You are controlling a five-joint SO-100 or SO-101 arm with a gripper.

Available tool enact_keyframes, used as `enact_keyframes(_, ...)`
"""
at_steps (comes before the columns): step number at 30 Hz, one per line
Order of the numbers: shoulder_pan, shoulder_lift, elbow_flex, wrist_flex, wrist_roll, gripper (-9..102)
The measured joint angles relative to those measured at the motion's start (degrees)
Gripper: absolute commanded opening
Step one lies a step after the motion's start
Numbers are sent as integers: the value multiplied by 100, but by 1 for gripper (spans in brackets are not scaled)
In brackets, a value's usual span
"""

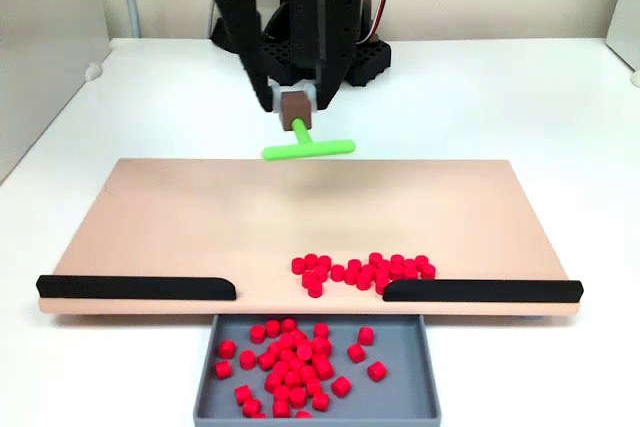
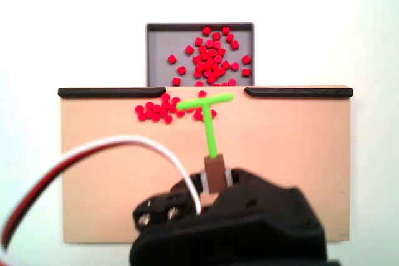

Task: Push granules from right to the grey container

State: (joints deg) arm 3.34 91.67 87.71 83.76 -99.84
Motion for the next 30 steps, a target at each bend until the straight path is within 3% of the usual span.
enact_keyframes(7, -97, 1371, 1784, 0, 422, 0)
enact_keyframes(30, -9, 1811, 2118, 0, 1134, 0)
